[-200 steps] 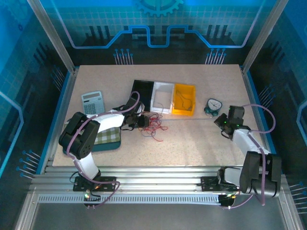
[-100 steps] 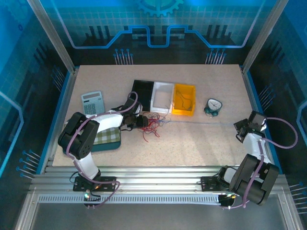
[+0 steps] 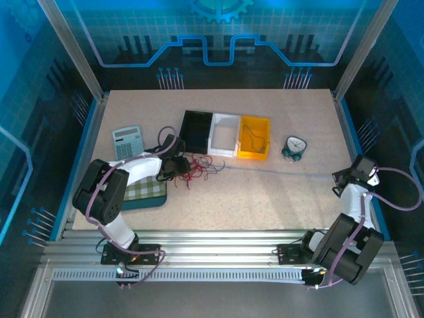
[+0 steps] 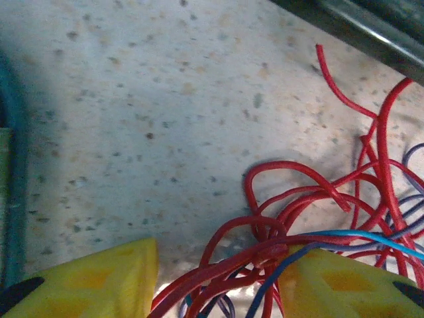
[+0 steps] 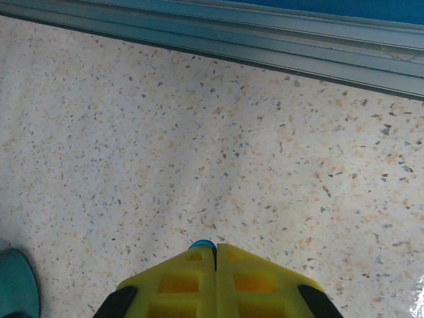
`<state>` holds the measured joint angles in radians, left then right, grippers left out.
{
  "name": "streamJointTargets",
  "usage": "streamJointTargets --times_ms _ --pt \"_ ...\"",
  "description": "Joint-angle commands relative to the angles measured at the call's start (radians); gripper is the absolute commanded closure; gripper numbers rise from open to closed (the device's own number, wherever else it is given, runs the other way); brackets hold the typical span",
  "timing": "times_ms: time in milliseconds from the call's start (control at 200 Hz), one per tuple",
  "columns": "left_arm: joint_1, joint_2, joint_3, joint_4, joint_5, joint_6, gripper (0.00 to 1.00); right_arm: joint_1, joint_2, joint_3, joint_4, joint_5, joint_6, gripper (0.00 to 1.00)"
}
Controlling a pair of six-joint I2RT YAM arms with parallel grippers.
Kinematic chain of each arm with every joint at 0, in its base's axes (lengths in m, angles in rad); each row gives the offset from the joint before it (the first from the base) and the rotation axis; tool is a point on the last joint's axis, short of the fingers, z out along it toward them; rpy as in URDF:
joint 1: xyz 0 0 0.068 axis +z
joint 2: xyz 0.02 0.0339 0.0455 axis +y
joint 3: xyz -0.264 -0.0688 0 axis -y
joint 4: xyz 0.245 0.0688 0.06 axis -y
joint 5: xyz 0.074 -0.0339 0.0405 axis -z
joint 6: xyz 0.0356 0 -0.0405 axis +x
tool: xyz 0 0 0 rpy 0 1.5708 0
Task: Untangle the cables
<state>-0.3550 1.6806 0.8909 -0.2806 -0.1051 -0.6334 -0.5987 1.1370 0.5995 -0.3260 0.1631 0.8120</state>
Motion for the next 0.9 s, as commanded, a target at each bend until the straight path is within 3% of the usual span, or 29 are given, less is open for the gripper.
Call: streamJointTargets --times_ms 0,35,240,425,621,746,891 --pt "0.019 -0.001 0.000 -0.099 -0.095 -0.015 0.66 0.030 -0.008 0.049 -0.012 0.076 -0.015 1.00" --pt "0.011 0.004 0.008 -0.088 -0.081 0.001 0.75 0.085 -0.007 0.056 0.001 0.074 -0.049 1.00" --pt "-0.094 0.081 0.088 -0.067 -0.026 0.107 0.99 0.542 0.034 0.091 0.053 0.145 -0.215 0.97" --pt "-0.139 0.112 0.124 -0.065 -0.003 0.162 1.00 0.816 0.081 0.055 0.151 0.119 -0.274 0.95" --pt "-0.140 0.122 0.128 -0.064 0.037 0.176 1.00 1.010 0.196 0.077 0.281 -0.084 -0.472 0.93" --pt "-0.142 0.129 0.131 -0.067 0.039 0.175 1.00 1.059 0.302 0.143 0.274 -0.255 -0.523 0.94" --pt "-0.143 0.130 0.131 -0.066 0.037 0.178 1.00 1.097 0.424 0.221 0.237 -0.359 -0.552 0.94"
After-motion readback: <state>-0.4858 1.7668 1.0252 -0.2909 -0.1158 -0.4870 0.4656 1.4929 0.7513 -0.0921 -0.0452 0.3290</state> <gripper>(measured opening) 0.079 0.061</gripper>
